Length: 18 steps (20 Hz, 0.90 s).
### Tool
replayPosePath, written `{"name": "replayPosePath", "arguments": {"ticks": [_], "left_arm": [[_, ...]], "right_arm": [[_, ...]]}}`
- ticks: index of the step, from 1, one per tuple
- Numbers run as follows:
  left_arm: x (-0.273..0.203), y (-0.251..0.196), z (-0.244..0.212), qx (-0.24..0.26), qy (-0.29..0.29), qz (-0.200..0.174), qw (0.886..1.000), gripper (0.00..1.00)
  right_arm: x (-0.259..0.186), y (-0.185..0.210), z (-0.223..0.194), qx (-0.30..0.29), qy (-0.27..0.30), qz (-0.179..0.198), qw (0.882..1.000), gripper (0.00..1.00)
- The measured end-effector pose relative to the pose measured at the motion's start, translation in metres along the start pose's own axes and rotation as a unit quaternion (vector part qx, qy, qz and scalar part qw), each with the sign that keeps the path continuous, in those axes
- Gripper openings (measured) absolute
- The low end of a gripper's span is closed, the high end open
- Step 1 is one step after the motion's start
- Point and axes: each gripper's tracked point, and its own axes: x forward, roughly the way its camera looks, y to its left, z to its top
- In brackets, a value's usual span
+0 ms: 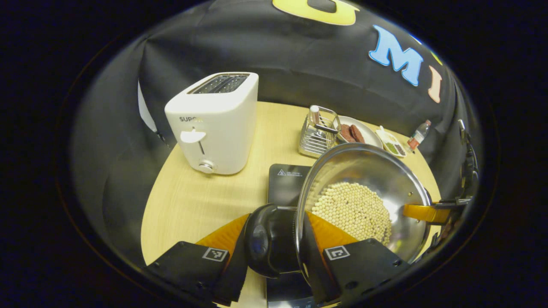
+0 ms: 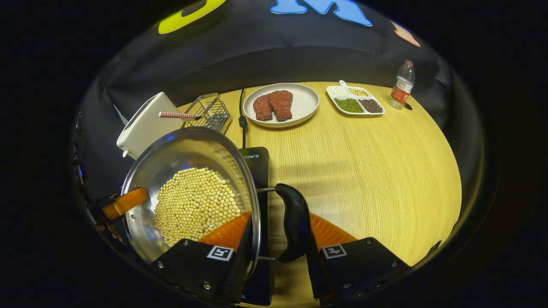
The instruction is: First push the handle of the pot to place it horizontally, then grasp the pot with both hands and set it on the induction cooktop.
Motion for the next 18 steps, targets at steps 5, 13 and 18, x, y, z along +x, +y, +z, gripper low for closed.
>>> {"name": "replayPosePath", "arguments": {"ticks": [5, 13, 18], "left_arm": [[0.008, -0.001, -0.001, 0.009, -0.012, -0.006, 1.000, 0.70], [-0.002, -0.005, 0.021, -0.014, -0.066, -0.008, 0.998, 0.82], [-0.048, -0.002, 0.051, -0.022, -0.128, 0.026, 0.991, 0.84]], "right_arm": [[0.000, 0.002, 0.001, 0.000, -0.009, -0.003, 1.000, 0.60], [0.000, 0.004, 0.004, -0.004, -0.016, 0.024, 1.000, 0.57], [-0.029, -0.007, 0.033, -0.017, -0.080, 0.050, 0.995, 0.99]]}}
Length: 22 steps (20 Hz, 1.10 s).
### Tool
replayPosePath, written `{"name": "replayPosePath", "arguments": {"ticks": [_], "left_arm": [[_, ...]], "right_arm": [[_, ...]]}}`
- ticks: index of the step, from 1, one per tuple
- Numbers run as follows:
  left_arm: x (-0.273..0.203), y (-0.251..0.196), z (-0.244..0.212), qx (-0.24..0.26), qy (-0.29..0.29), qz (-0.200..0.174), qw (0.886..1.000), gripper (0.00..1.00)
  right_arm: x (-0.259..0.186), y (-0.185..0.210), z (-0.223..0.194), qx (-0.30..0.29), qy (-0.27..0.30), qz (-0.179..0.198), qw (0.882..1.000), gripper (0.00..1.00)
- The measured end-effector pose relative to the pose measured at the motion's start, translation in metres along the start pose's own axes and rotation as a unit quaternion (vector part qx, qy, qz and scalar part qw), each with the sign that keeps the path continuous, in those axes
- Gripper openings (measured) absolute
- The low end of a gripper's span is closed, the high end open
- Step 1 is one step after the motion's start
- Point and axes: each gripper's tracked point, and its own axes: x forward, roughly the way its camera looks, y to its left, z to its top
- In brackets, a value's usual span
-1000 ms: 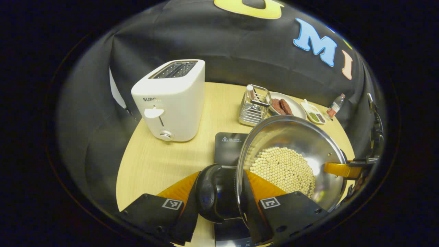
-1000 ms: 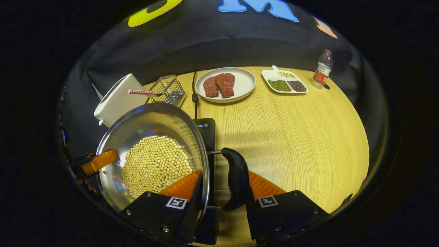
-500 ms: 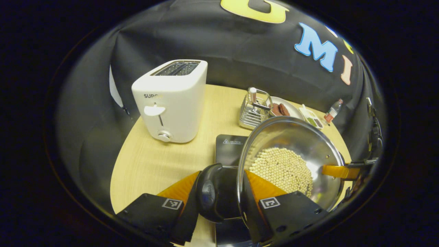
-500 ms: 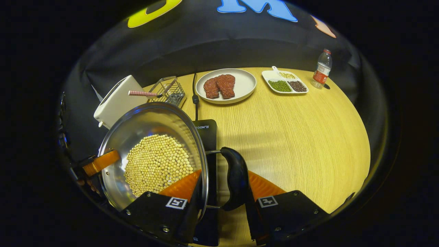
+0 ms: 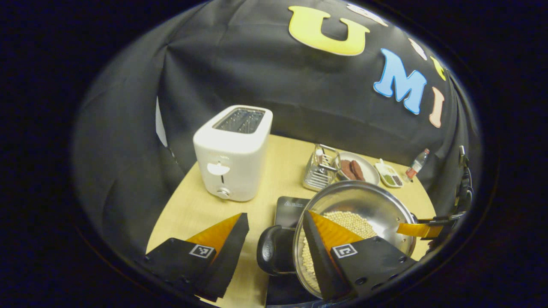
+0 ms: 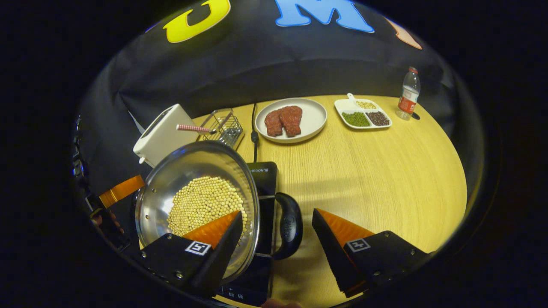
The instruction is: First push the handle of the pot to place it horizontally, then grasp the pot with both hands and set it on the induction cooktop.
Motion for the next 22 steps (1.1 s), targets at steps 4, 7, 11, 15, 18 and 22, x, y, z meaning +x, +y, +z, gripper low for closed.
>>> {"name": "replayPosePath", "arguments": {"ticks": [4, 7, 11, 15, 18, 22], "left_arm": [[-0.045, -0.040, 0.040, -0.002, -0.067, 0.002, 0.998, 0.88], [-0.080, -0.091, 0.070, 0.006, -0.123, -0.005, 0.992, 0.92], [-0.132, -0.174, 0.097, 0.027, -0.190, -0.006, 0.981, 0.95], [-0.177, -0.255, 0.111, 0.072, -0.240, 0.013, 0.968, 0.98], [-0.212, -0.322, 0.126, 0.063, -0.279, -0.011, 0.958, 0.99], [-0.242, -0.380, 0.124, 0.071, -0.296, -0.025, 0.952, 0.95]], "right_arm": [[-0.045, -0.020, 0.044, -0.024, -0.091, 0.006, 0.996, 0.99], [-0.089, -0.043, 0.075, -0.049, -0.152, 0.004, 0.987, 0.99], [-0.155, -0.081, 0.117, -0.046, -0.229, -0.007, 0.972, 0.99], [-0.214, -0.121, 0.136, -0.046, -0.279, -0.001, 0.959, 0.98], [-0.256, -0.151, 0.143, -0.050, -0.310, 0.007, 0.949, 0.98], [-0.304, -0.189, 0.150, -0.045, -0.331, 0.005, 0.942, 0.98]]}}
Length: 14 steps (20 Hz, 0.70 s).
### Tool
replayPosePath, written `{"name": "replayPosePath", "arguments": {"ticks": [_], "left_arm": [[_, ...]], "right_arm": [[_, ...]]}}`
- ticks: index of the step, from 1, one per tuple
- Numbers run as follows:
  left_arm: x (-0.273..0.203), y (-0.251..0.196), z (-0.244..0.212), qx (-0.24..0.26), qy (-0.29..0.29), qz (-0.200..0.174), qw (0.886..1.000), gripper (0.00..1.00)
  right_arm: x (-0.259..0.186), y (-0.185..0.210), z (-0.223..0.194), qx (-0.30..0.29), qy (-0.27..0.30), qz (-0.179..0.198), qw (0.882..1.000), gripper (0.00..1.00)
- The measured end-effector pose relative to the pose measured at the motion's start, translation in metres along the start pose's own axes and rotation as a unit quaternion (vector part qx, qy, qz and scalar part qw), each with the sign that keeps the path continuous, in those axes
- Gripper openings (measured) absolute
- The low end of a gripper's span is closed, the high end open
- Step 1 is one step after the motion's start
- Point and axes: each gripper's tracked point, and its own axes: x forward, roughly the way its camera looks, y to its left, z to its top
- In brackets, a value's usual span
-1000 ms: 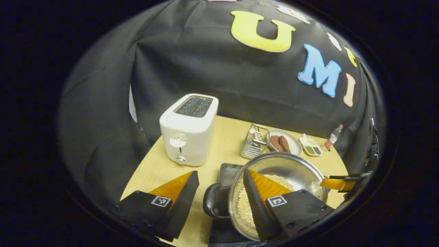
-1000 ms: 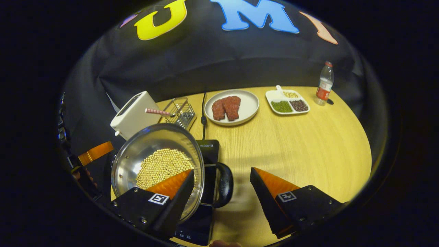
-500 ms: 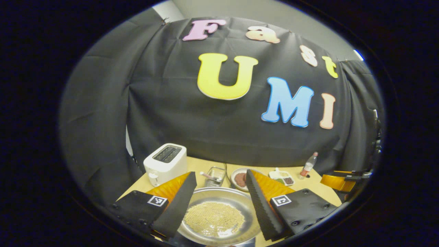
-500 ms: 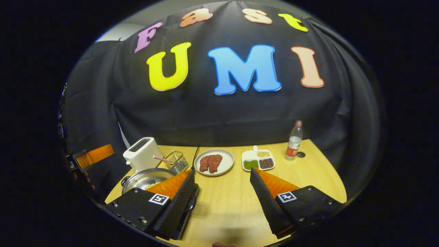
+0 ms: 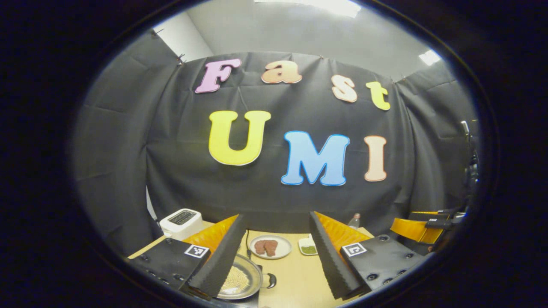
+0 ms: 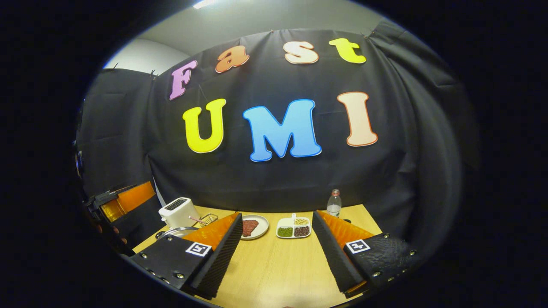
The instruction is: First push the handle of the pot to place it horizontally, then grasp the pot with both hands and set it on the induction cooktop.
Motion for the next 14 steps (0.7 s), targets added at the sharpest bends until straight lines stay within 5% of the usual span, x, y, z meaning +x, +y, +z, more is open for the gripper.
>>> {"name": "replayPosePath", "arguments": {"ticks": [8, 14], "left_arm": [[-0.040, -0.065, 0.010, 0.024, -0.006, -0.006, 1.000, 0.99], [-0.055, -0.081, 0.027, 0.024, -0.022, -0.046, 0.998, 0.99]], "right_arm": [[-0.027, -0.037, 0.031, 0.003, -0.041, 0.002, 0.999, 0.98], [-0.041, -0.038, 0.041, 0.008, -0.047, -0.025, 0.999, 0.99]]}}
